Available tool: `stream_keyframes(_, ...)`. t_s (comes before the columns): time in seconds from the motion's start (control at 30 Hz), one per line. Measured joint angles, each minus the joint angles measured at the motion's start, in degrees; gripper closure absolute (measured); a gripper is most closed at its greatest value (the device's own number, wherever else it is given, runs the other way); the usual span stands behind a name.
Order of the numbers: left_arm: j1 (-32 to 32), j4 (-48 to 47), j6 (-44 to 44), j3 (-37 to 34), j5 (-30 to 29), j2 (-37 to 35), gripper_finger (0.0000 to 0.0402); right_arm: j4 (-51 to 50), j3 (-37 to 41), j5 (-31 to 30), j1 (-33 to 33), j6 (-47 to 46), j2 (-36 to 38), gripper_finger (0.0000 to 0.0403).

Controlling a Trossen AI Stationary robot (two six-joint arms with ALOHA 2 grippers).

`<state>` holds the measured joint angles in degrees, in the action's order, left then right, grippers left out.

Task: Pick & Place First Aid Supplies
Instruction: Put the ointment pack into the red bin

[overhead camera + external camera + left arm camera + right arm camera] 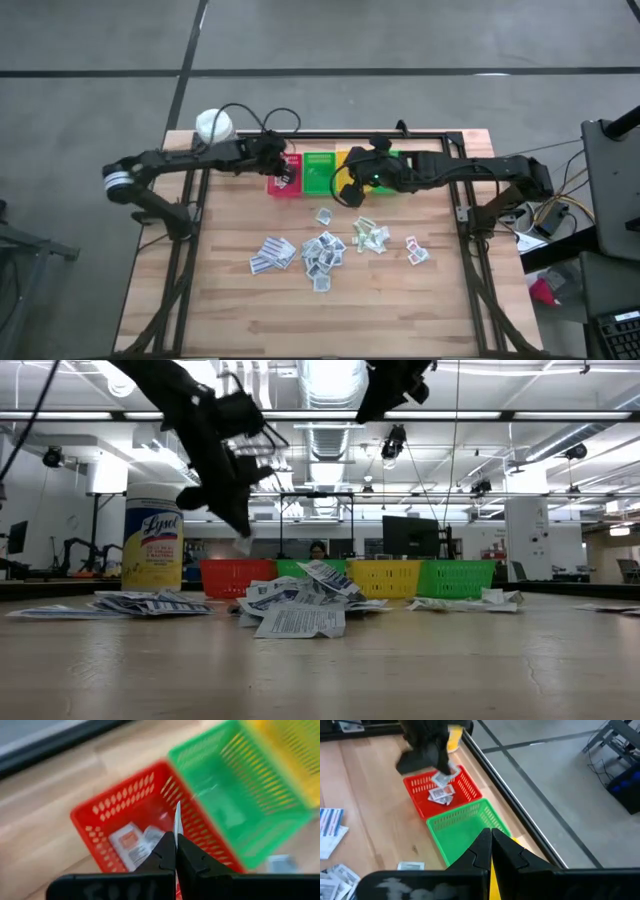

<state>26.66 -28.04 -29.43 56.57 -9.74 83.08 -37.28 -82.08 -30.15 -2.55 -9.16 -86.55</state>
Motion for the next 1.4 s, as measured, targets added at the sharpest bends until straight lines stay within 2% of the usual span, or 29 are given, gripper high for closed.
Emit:
stream_keyframes(0.3, 0.3, -0.4, -0.2, 0.6, 0.0, 8.0, 0.0401, -1.9, 1.5, 0.0, 0.0, -1.2, 2.9, 0.0394)
stream_keyframes(0.87, 0.4, 1.0, -0.2, 0.5, -0.3, 8.9, 0.0397, -2.5, 4.6, 0.1, 0.0, -1.4, 3.7, 0.0394)
stream_keyframes(0.97, 0.4, 1.0, 0.4, 0.5, -0.3, 8.9, 0.0372, -3.3, 4.7, 0.1, 0.0, -1.4, 3.7, 0.0394)
stream_keyframes(1.23, 0.4, 1.0, 1.1, 0.7, -0.4, 8.8, 0.0261, -6.3, 5.3, 0.1, 0.0, -1.8, 3.7, 0.0394)
stream_keyframes(1.4, 0.4, -1.2, 3.7, 3.0, 0.2, 8.6, 0.0233, -14.5, 5.5, 0.2, 0.0, -5.5, 3.7, 0.0394)
